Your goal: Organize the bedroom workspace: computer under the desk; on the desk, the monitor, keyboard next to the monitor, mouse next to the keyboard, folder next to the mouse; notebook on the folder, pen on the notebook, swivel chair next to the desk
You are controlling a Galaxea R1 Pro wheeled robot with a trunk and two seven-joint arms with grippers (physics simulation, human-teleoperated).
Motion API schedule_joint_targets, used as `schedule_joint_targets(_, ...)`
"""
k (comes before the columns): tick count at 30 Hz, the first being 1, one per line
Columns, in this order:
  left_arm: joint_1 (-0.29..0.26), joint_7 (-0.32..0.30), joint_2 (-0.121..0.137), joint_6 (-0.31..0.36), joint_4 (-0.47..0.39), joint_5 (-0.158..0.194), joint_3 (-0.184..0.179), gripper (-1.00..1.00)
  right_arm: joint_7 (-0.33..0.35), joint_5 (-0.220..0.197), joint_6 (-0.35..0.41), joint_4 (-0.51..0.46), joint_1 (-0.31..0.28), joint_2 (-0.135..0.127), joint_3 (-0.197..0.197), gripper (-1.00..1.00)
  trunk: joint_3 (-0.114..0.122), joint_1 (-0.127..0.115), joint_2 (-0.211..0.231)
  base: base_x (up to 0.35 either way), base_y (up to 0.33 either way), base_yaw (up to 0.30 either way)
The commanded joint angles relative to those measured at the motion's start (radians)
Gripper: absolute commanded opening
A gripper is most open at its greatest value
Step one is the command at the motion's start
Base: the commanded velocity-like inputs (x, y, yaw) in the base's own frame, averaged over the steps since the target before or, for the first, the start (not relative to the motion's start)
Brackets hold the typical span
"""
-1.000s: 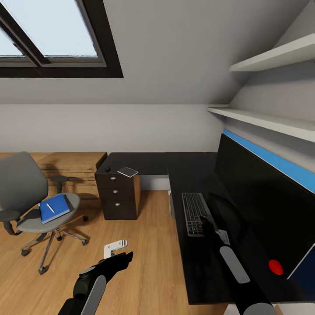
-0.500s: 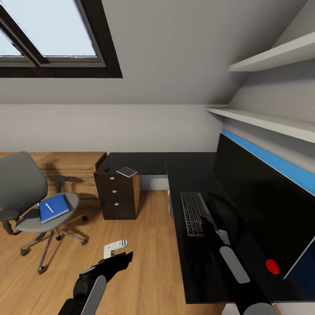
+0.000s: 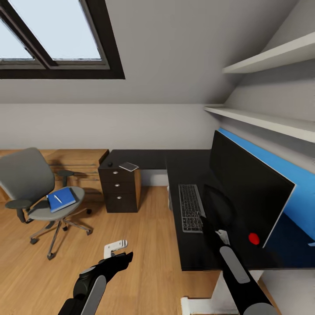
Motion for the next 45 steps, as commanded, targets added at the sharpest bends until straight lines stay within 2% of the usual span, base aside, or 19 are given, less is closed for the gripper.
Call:
schedule_joint_targets(1, -0.001, 0.009, 0.000, 0.003, -0.001, 0.010, -0.001, 1.00, -0.006, -0.006, 0.003, -0.002, 0.000, 0.000, -0.001, 1.00, -0.001, -0.001, -0.001, -0.335, 0.000, 0.000)
schedule_joint_targets(16, 0.000, 0.014, -0.001, 0.003, 0.001, 0.010, -0.001, 1.00, -0.006, -0.003, -0.002, -0.002, 0.000, 0.005, 0.002, 1.00, -0.001, -0.001, -0.001, -0.334, 0.000, 0.000)
schedule_joint_targets(23, -0.001, 0.017, -0.001, 0.003, 0.052, 0.009, -0.001, 1.00, -0.007, -0.002, -0.005, -0.002, 0.000, 0.006, 0.004, 1.00, -0.001, -0.001, -0.001, -0.335, 0.000, 0.000)
schedule_joint_targets(29, -0.001, 0.017, -0.001, 0.003, 0.062, 0.007, -0.001, 1.00, -0.012, 0.000, -0.004, -0.001, 0.000, 0.011, 0.010, 1.00, -0.001, -0.001, -0.001, -0.335, 0.000, 0.000)
schedule_joint_targets(34, -0.001, 0.016, -0.001, 0.002, 0.064, 0.007, 0.001, 1.00, -0.042, 0.002, -0.003, -0.001, 0.000, 0.017, 0.063, 1.00, -0.001, -0.001, -0.001, -0.209, 0.000, 0.000)
schedule_joint_targets(38, -0.001, 0.015, -0.001, 0.002, 0.063, 0.007, 0.001, 1.00, -0.095, 0.003, -0.003, 0.000, 0.000, 0.019, 0.119, 1.00, -0.001, -0.001, -0.001, -0.074, 0.000, 0.000)
schedule_joint_targets(39, -0.001, 0.014, -0.001, 0.001, 0.062, 0.008, 0.000, 1.00, -0.134, 0.003, -0.003, 0.000, 0.000, 0.019, 0.142, 1.00, -0.001, -0.001, -0.001, -0.033, 0.000, 0.000)
schedule_joint_targets(41, -0.001, 0.013, -0.001, 0.002, 0.064, 0.010, 0.000, 1.00, -0.178, 0.004, -0.003, 0.000, 0.000, 0.020, 0.159, 1.00, -0.001, -0.001, -0.001, -0.024, 0.000, 0.000)
schedule_joint_targets(42, 0.000, 0.012, -0.001, 0.002, 0.073, 0.010, 0.000, 1.00, -0.223, 0.005, -0.003, 0.000, 0.000, 0.020, 0.171, 1.00, -0.001, -0.001, -0.001, -0.013, 0.000, 0.000)
schedule_joint_targets(45, -0.001, 0.013, -0.001, 0.002, 0.112, 0.010, 0.000, 1.00, -0.284, 0.010, -0.004, 0.000, 0.000, 0.021, 0.184, 1.00, -0.001, -0.001, -0.001, -0.009, 0.000, 0.000)
